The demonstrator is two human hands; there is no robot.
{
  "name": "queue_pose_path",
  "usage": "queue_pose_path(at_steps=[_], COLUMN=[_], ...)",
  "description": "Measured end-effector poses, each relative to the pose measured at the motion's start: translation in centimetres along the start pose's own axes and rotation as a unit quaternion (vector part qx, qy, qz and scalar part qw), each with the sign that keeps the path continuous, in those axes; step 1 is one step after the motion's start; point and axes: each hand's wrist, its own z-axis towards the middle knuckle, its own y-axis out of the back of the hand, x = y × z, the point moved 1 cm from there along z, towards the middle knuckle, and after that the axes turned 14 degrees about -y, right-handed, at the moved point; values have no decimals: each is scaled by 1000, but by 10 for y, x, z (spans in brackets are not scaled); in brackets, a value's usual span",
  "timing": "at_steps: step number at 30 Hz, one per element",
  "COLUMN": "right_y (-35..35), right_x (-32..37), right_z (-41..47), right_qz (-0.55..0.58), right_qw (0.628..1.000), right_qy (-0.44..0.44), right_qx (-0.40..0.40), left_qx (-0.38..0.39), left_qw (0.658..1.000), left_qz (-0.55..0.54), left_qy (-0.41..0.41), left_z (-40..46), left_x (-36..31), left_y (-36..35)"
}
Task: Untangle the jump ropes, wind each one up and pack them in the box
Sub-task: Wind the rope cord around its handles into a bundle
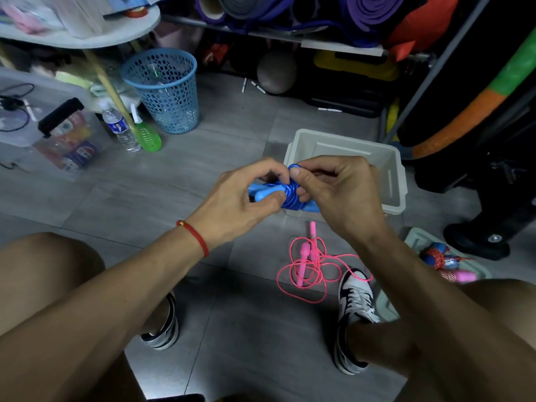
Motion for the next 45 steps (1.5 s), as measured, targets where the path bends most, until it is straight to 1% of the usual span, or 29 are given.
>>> queue_pose_path(at_steps=[5,11,14,17,19,22,25,28,31,32,34,37,40,42,45], right_y=[-1,-2,-4,-6,-7,-6,-7,-13,-14,-14,-13,-14,-12,-11,-14], right_x=[-3,-5,-6,-7,-7,-6,-4,-1,0,0,-1,-1,-2,-3,-2], right_z=[-1,-5,-4,-4,-5,-2,0,0,4,6,7,3,5,5,4], right_qz=[5,11,22,-24,-57,-42,-30,-113,-140,-138,-126,-160,-153,-137,-126], right_qw=[1000,1000,999,999,995,995,997,992,982,981,986,986,988,990,991], right_qy=[-13,-16,-18,20,47,38,17,21,-14,-25,-35,3,25,14,-17], right_qx=[8,16,19,35,60,87,73,58,128,137,105,50,17,20,52], left_qx=[-1,13,5,-41,-61,-77,-91,-82,-67,-65,-60,-39,-30,-15,-2], left_qw=[1000,998,997,994,993,990,980,974,975,974,975,983,988,993,997], left_qz=[15,-20,-43,-59,-57,-71,-126,-153,-153,-158,-154,-122,-106,-79,-44], left_qy=[19,55,62,77,81,93,121,148,150,152,146,128,109,84,60], left_z=[1,3,1,-3,-5,-6,-8,-10,-10,-10,-10,-10,-10,-9,-8], left_x=[1,0,1,3,3,2,-1,-2,1,2,6,8,7,6,9], left_y=[-2,1,1,1,2,4,1,0,3,4,7,12,14,15,17])
